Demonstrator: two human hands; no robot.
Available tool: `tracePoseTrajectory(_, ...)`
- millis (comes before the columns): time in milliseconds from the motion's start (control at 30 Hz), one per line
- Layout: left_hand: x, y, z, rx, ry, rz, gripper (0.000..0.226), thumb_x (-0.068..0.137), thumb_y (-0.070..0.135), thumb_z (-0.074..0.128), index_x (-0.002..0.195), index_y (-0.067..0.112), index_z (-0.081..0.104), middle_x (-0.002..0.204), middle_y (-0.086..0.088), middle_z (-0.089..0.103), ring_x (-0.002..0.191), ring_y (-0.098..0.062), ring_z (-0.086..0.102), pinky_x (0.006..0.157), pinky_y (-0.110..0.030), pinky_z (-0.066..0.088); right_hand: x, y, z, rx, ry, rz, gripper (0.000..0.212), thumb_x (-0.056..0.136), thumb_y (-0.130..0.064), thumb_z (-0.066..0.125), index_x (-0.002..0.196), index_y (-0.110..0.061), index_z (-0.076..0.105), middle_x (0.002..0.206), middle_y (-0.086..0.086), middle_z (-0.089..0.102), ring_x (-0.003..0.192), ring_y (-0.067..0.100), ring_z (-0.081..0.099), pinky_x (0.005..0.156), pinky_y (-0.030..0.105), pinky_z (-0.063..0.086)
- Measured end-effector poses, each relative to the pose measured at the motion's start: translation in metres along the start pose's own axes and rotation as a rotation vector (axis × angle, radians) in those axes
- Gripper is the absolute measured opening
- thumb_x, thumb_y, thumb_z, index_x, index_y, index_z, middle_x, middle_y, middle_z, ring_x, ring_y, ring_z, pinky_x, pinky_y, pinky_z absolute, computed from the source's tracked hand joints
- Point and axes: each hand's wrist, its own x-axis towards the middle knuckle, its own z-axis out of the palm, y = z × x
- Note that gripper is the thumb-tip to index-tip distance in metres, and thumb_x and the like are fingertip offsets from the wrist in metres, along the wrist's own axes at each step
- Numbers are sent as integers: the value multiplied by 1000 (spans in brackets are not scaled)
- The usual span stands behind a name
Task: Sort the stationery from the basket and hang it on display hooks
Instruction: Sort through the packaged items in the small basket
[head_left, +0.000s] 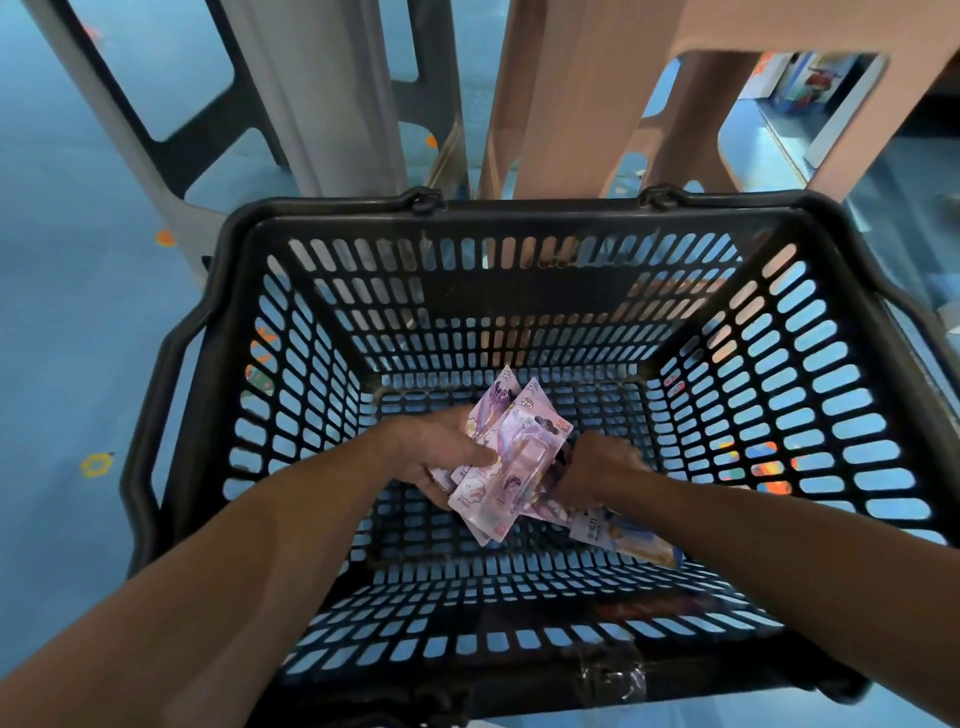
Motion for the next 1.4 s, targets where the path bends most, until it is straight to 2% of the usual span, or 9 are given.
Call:
tracePoseTrajectory(100, -1, 1, 0, -3, -9, 4, 34, 102, 25, 64, 132, 33, 50, 120, -7, 72, 106, -27, 72, 83, -48, 63, -2, -3, -7, -64, -72, -32, 31, 88, -41, 74, 96, -13, 63, 83, 1, 64, 65, 14, 63, 46, 22, 46)
tracePoseTrajectory(233, -6, 3, -1, -18, 14, 0, 26, 102, 23, 65, 122, 35, 53, 119, -6, 72, 106, -28, 72, 87, -52, 62, -10, -11, -29, -45, -226, -116, 18, 100, -13, 60, 116, -4, 62, 89, 7, 58, 80, 21, 64, 70, 29, 56)
tracePoseTrajectory(500, -42, 16, -22, -138, 131, 83, 31, 100, 22, 67, 127, 33, 55, 120, -3, 71, 107, -24, 70, 83, -45, 63, -6, 2, -74, 286, -56, -77, 17, 97, -9, 54, 81, -3, 53, 84, 14, 58, 62, 25, 61, 59, 32, 53)
tracePoseTrajectory(767, -99, 25, -44, -155, 263, 204, 26, 101, 23, 66, 122, 33, 55, 117, -2, 73, 105, -25, 71, 86, -48, 62, -65, 3, -118, 757, 85, -338, 34, 96, -3, 45, 63, -13, 44, 53, 6, 41, 37, 15, 37, 37, 17, 28)
tracePoseTrajectory(900, -122, 29, -41, -124, 332, 260, 21, 102, 22, 64, 117, 35, 57, 113, 0, 73, 99, -21, 71, 70, -39, 60, -92, -6, -132, 957, 115, -380, 17, 76, -10, 46, 61, -14, 54, 81, 20, 52, 53, 25, 44, 46, 21, 28)
tracePoseTrajectory(1033, -134, 37, -35, -162, 382, 305, 25, 101, 20, 66, 120, 33, 58, 110, 1, 74, 97, -19, 71, 65, -35, 57, -114, -16, -142, 1130, 14, -512, 46, 90, -15, 35, 49, -8, 56, 61, 23, 60, 39, 21, 50, 41, 22, 37)
tracePoseTrajectory(1133, -142, 39, -33, -197, 382, 328, 26, 100, 21, 67, 122, 31, 59, 109, 0, 75, 96, -21, 72, 62, -34, 57, -120, -24, -148, 1029, -57, -594, 20, 84, -25, 67, 80, -6, 70, 84, 17, 71, 68, 27, 66, 55, 30, 49)
tracePoseTrajectory(1233, -150, 37, -33, -258, 367, 348, 24, 100, 22, 68, 120, 31, 59, 109, -1, 76, 98, -23, 74, 64, -35, 60, -118, -24, -146, 1020, -54, -573, 37, 75, -3, 80, 109, 0, 68, 102, 16, 77, 94, 36, 74, 84, 49, 60)
tracePoseTrajectory(1400, -159, 44, -26, -405, 310, 414, 20, 98, 19, 71, 114, 25, 62, 96, -1, 78, 82, -20, 75, 57, -34, 60, -132, -24, -153, 1155, -100, -634, 16, 87, 4, 71, 101, -2, 72, 93, 15, 78, 73, 23, 75, 57, 28, 59)
